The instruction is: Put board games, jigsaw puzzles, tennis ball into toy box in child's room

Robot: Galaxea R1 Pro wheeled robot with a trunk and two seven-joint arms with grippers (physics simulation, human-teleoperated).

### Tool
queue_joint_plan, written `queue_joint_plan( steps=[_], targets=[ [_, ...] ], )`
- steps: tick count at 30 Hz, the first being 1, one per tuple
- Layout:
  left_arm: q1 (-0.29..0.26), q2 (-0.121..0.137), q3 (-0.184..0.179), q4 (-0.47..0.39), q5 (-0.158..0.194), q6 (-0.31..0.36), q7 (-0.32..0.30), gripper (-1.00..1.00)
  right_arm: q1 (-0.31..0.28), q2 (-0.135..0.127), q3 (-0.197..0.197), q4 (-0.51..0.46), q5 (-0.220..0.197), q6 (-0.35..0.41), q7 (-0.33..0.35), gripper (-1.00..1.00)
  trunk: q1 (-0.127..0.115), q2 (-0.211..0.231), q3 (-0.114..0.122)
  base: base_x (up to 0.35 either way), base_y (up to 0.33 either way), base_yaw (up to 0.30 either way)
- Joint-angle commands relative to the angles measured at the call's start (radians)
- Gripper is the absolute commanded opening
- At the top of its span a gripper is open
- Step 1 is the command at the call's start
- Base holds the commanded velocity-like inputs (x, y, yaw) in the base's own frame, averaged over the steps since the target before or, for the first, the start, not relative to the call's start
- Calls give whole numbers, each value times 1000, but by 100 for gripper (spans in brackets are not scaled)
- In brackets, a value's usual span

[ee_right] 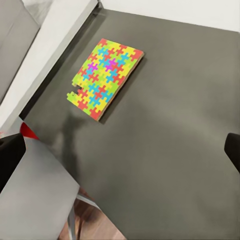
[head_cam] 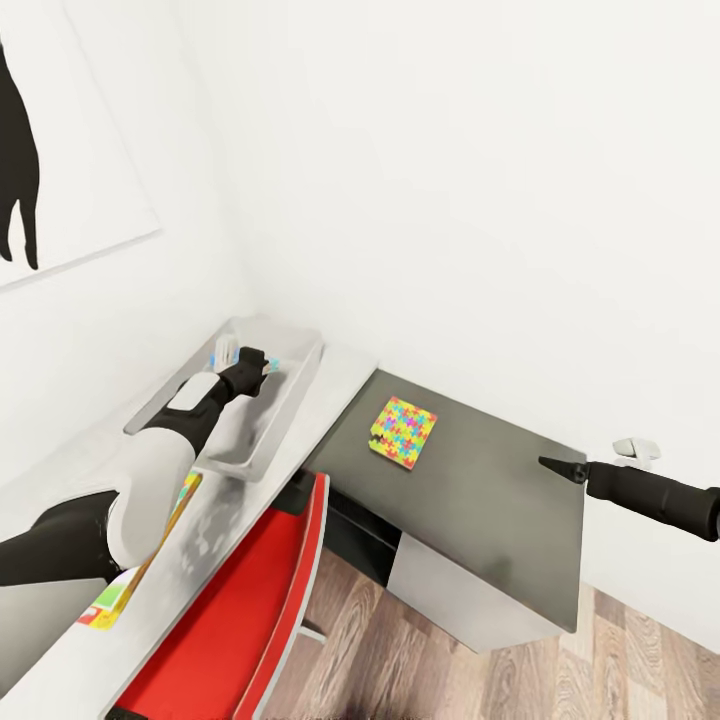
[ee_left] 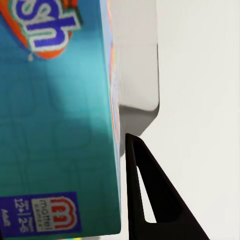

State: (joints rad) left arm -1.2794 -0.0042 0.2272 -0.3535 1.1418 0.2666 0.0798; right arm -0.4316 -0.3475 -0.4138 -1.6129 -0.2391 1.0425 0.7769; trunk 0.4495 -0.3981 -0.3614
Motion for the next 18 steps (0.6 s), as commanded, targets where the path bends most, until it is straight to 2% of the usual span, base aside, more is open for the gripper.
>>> queue_joint_plan(
  steps=[1, 18],
  targets=[
    [-1, 0, 3, -2, 10, 5, 8, -100, -1, 0, -1, 0, 3, 5, 6, 100, 0, -2, -3, 0, 0, 0],
    [-8, 0, 3, -2, 8, 5, 8, -100, -1, -1, -2, 0, 3, 5, 6, 100, 0, -2, -31, 0, 0, 0]
  ],
)
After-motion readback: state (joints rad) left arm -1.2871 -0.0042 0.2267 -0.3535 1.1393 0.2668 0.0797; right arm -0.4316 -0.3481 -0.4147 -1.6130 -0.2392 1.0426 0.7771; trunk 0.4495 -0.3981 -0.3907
